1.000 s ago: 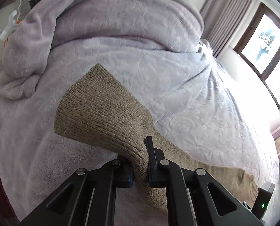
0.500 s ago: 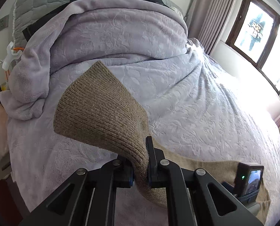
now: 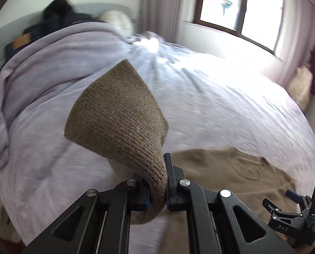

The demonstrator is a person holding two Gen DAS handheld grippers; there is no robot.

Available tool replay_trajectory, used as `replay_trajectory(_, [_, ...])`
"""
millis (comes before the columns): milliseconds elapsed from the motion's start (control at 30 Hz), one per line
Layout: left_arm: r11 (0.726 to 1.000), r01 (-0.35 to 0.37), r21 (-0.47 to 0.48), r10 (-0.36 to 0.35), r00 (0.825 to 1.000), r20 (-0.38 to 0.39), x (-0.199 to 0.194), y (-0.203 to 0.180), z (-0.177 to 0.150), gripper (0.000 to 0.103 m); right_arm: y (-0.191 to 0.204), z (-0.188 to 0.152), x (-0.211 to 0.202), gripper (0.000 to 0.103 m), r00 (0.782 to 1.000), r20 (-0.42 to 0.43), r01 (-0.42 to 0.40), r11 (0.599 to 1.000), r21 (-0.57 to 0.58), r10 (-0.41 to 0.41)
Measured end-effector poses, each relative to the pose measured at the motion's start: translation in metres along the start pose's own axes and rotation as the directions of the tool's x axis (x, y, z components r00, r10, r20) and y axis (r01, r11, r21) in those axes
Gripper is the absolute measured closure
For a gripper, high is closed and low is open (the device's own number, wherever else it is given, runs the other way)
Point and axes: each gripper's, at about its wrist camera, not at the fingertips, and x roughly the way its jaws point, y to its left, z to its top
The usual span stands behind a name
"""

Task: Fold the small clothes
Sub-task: 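Lay the held sleeve across the sweater body and open the left tool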

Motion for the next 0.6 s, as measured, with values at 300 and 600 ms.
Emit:
replay_trajectory(300, [0.96,0.132,0.246,-0.09,0.981,-0.174,0.06,-0.231,-0.069,0.093,-0.133,-0.075,-0.019,0.006,0.998,-0.008,0.064,0.996,0.067,-0.063])
replay_trajectory(600, [0.927,0.14,0.347,-0.042,0.961,-0.274,0.101,-0.303,-0.124,0.092,-0.186,-0.111,-0.009,0.006,1.0,-0.02,0.011,0.985,0.175,-0.008])
